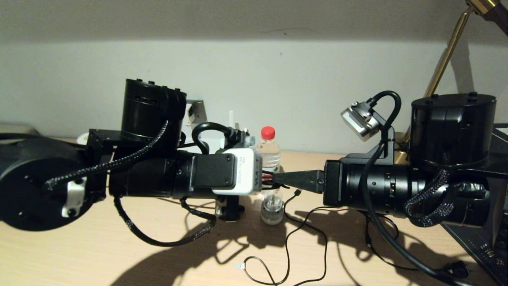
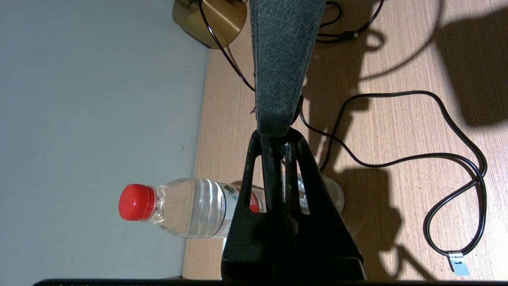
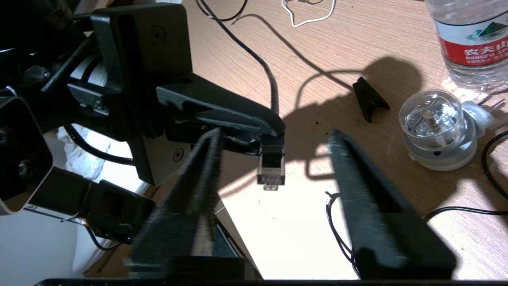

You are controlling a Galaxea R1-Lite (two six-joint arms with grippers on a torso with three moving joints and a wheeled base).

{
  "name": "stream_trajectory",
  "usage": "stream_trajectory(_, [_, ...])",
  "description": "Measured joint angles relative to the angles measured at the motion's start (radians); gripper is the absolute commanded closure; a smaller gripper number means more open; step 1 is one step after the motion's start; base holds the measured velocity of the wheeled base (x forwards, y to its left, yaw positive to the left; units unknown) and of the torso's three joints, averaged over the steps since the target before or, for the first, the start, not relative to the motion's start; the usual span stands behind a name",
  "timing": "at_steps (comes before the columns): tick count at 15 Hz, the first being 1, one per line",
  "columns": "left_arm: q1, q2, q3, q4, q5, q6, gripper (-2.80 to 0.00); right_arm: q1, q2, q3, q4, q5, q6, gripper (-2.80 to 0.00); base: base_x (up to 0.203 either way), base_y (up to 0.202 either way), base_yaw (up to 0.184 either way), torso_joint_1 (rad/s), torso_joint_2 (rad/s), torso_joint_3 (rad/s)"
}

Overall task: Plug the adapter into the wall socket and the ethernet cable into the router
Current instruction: Hand it to the other hand

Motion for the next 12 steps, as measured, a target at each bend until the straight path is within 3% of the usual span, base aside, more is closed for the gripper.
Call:
stream_trajectory(10, [0.001,0.007,0.003,0.0,-0.002,-0.012,0.0,0.015,-0.002,0.011,0.001,-0.002,0.0,0.0,0.0,0.0,0.0,0.0,0.0,0.0])
stream_trajectory(11, [0.001,0.007,0.006,-0.001,-0.002,-0.012,-2.8,0.015,-0.002,0.011,0.001,-0.002,0.0,0.0,0.0,0.0,0.0,0.0,0.0,0.0])
stream_trajectory(12, [0.0,0.007,0.007,-0.002,-0.002,-0.012,-2.8,0.015,-0.002,0.012,0.001,0.0,0.0,0.0,0.0,0.0,0.0,0.0,0.0,0.0])
